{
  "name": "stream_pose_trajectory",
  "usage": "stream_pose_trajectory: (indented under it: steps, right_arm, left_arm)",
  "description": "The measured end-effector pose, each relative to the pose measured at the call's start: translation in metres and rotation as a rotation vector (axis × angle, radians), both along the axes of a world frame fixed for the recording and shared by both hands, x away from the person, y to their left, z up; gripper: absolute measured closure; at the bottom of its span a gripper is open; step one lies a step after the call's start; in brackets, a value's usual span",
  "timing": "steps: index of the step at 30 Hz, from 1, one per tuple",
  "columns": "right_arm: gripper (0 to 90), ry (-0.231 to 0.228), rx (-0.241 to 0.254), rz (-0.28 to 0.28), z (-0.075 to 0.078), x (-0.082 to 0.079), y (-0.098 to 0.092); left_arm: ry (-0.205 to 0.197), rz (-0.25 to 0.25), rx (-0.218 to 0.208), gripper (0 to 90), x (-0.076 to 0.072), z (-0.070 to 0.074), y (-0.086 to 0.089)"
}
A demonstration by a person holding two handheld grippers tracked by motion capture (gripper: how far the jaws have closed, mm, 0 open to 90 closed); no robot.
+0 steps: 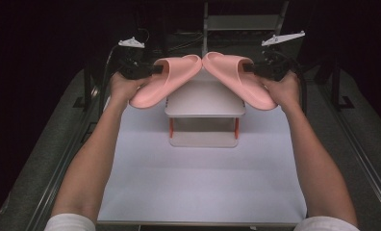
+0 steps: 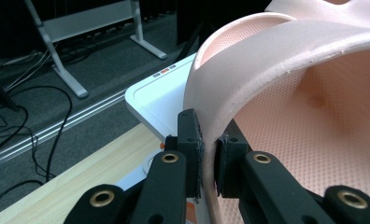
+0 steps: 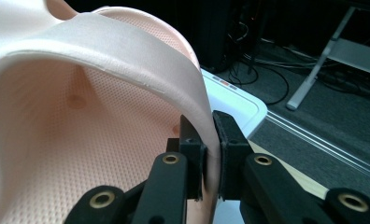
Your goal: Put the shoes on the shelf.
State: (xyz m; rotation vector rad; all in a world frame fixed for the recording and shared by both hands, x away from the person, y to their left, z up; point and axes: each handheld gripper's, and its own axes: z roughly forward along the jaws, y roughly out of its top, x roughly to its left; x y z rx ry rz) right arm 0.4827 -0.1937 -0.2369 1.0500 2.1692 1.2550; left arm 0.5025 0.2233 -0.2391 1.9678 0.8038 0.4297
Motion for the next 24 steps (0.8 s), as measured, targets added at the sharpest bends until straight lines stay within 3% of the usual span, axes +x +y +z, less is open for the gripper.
stream_pose_trajectory:
  steps: [13,24]
  right_arm:
    - [82.5,0.0,-0.02,-0.048,0.002,0.006,0.002]
    - [79.2,0.018,-0.041,-0.081,-0.003,0.009,0.01]
  left_arm:
    - [0.016,0.039,-0.018,81.3,0.007,-0.001,-0.009]
    - [0.035,0.067,-0.034,74.2,0.007,-0.003,-0.018]
